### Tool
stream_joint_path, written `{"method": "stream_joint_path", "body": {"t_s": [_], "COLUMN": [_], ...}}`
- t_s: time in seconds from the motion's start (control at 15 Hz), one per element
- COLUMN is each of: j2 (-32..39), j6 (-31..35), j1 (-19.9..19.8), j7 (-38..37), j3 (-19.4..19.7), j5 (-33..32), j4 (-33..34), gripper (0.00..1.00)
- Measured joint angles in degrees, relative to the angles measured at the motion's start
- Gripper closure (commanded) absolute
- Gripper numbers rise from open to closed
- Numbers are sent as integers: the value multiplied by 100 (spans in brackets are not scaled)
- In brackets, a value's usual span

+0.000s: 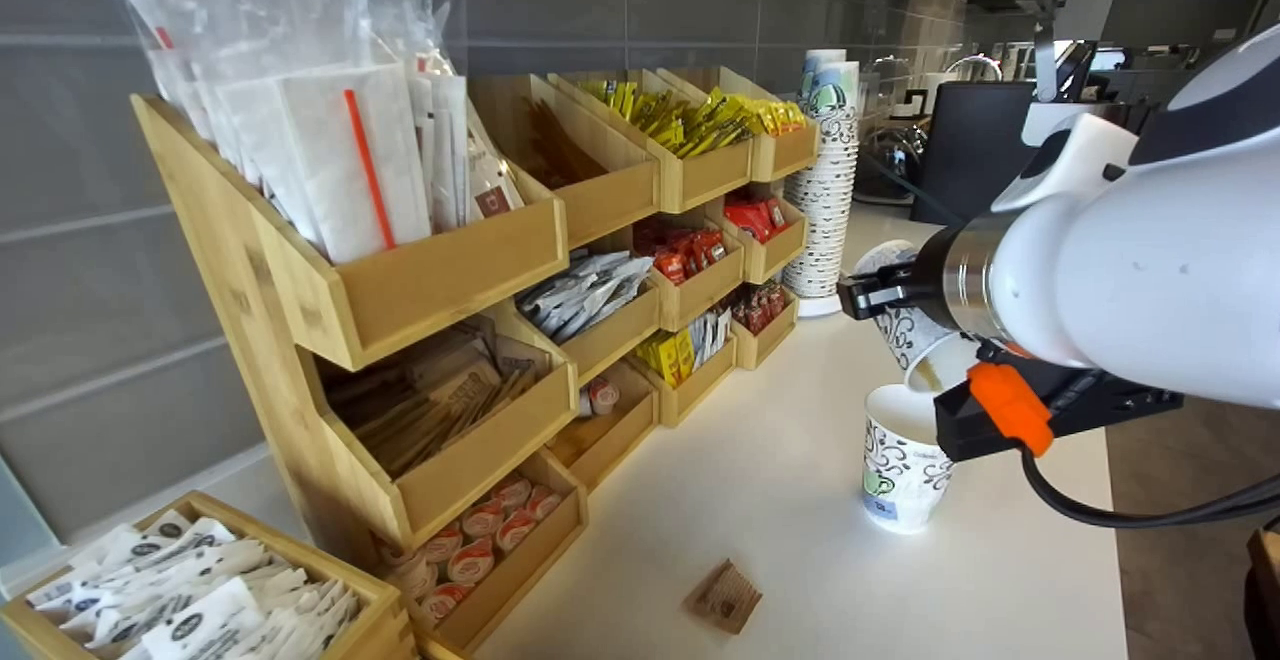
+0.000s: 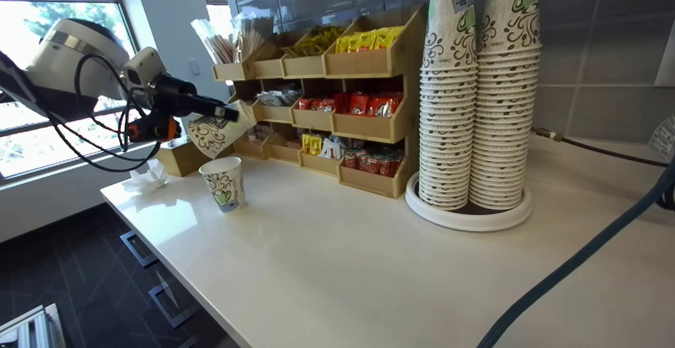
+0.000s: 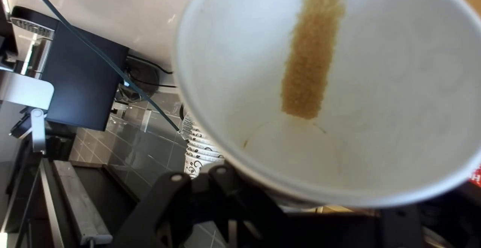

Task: Pick up the white paper cup on the right and pour all its contents into the white paper cup on the left

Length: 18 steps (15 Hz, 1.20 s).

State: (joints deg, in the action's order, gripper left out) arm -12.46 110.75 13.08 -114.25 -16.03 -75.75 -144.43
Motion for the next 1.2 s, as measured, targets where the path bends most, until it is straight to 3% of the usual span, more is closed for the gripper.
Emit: {"method": "stream_joint_path", "body": {"t_s": [1.2], "j2": [105], "j6": [-426], "j1": [171], "j7": [-91], "j3": [-55], "j5": [-329], "j4": [77], "gripper": [58]}}
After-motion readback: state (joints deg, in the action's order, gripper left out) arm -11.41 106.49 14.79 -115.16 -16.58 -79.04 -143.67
